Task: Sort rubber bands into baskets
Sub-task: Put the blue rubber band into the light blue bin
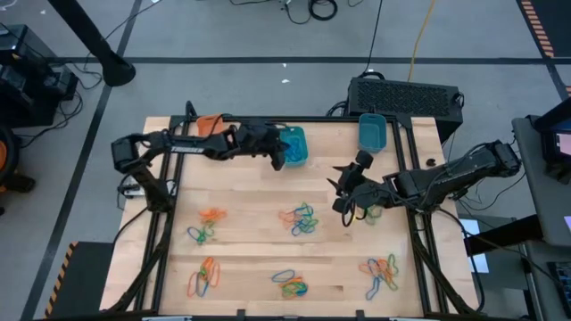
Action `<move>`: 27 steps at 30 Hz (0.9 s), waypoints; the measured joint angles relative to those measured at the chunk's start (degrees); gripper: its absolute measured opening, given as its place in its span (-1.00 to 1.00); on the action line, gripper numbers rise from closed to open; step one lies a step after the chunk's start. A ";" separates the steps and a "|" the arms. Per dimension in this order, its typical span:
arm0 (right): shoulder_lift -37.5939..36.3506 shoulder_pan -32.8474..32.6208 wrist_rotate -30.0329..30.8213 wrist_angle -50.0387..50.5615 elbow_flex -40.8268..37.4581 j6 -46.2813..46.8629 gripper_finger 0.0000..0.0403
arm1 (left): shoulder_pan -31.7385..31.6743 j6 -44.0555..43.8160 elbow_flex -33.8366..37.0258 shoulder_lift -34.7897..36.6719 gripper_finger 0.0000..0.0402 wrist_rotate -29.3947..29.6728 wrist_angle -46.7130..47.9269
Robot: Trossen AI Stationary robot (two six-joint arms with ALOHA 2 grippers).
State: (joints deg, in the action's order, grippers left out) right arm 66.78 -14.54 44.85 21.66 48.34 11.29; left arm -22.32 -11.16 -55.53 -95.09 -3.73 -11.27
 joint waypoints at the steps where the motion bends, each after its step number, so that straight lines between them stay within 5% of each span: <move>1: 0.00 0.18 -0.01 0.01 0.02 -0.02 -0.15 | -0.65 -0.67 -0.21 -0.69 -0.99 -0.97 -0.97; 18: 0.00 4.13 -0.15 -0.45 0.01 -4.32 -0.15 | -5.80 -15.12 -8.65 -13.41 -0.99 -8.13 -1.72; 27: 0.00 4.13 -0.15 -0.41 0.01 -6.28 -0.15 | -5.80 -15.56 -9.07 -13.60 -0.69 -8.26 -1.75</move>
State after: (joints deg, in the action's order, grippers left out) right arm 66.78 -10.41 44.71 21.26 48.36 5.01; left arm -28.12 -26.72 -64.60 -108.68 -11.98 -13.02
